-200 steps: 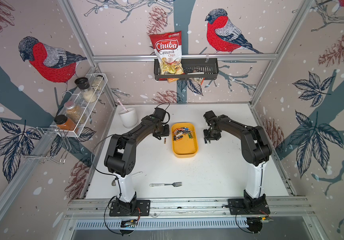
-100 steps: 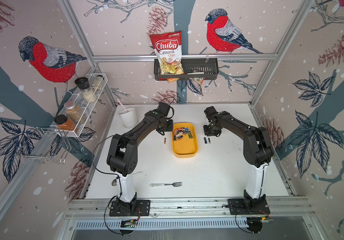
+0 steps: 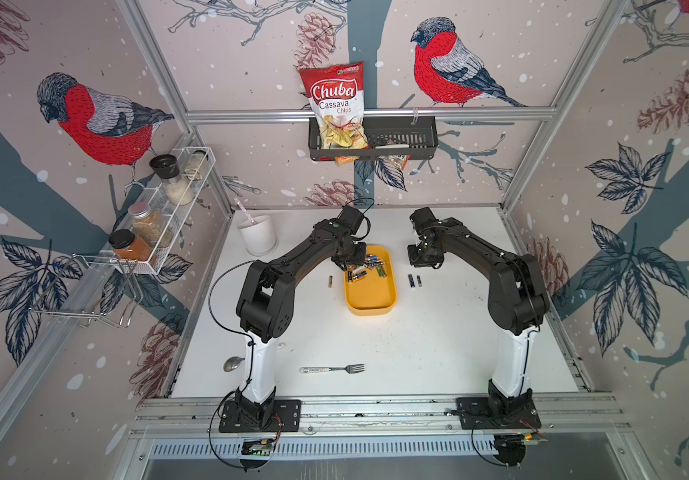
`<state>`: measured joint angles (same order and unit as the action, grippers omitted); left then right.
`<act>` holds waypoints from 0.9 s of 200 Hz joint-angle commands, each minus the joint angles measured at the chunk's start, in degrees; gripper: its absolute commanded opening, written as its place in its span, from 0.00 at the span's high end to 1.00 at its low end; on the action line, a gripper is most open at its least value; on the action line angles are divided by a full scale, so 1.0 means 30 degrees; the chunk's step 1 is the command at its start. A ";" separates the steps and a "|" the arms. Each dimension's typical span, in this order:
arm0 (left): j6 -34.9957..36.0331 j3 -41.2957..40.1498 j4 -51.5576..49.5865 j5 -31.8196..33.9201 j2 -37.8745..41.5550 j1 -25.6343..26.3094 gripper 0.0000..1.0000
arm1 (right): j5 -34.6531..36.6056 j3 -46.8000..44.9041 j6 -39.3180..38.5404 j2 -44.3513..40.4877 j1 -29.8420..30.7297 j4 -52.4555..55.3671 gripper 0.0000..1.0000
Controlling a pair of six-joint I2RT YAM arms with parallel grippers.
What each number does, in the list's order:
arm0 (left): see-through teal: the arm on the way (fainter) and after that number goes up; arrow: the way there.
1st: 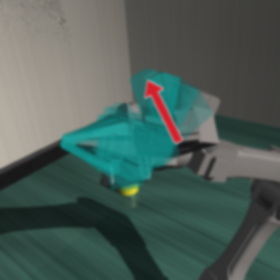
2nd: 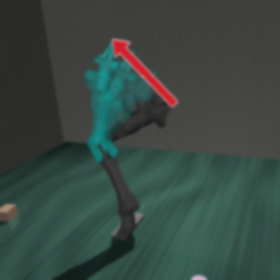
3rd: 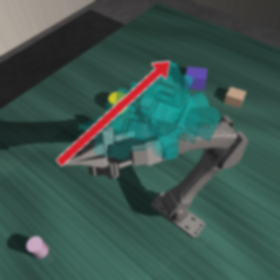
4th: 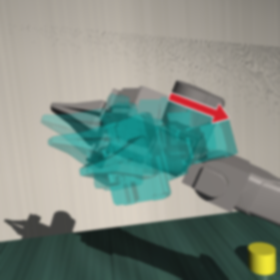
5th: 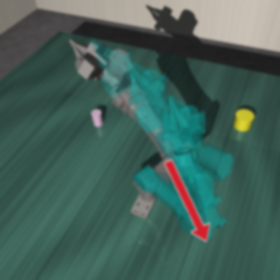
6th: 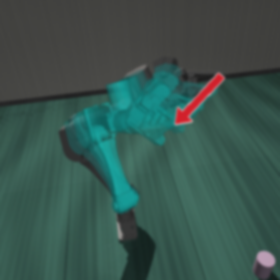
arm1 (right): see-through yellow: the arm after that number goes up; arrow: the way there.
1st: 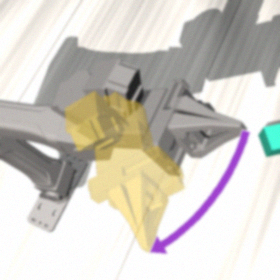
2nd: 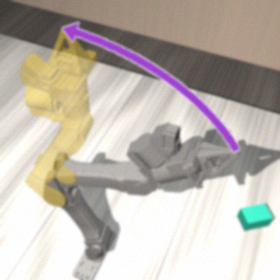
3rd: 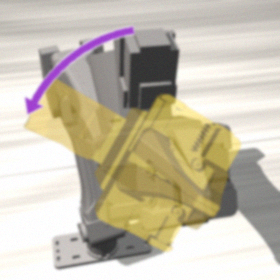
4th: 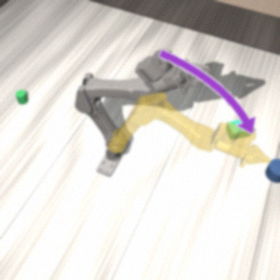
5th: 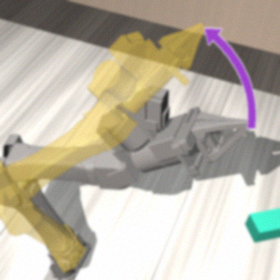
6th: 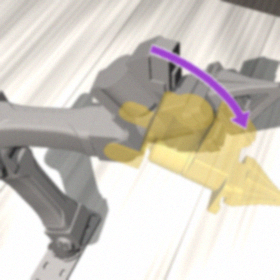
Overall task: Take the batteries out of the storage box
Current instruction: Pick up the battery from the storage box.
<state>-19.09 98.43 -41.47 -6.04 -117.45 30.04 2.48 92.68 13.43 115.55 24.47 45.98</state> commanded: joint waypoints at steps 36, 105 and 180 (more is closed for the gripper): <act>0.1082 0.0754 -0.0770 0.0506 -0.1165 0.0561 0.55 | -0.0112 0.0120 -0.0200 -0.0125 -0.0136 0.0539 0.73; 0.1830 0.1250 -0.1304 0.1633 -0.2231 0.1060 0.56 | -0.0098 -0.0038 -0.0126 -0.0230 -0.0143 0.0521 0.73; 0.2371 0.2657 -0.1784 0.1590 -0.3611 0.1056 0.57 | -0.0065 -0.0280 -0.0048 -0.0459 -0.0140 0.0494 0.73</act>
<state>-13.21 105.58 -45.17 -1.39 -127.59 33.15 2.48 91.98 13.45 114.78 24.03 47.00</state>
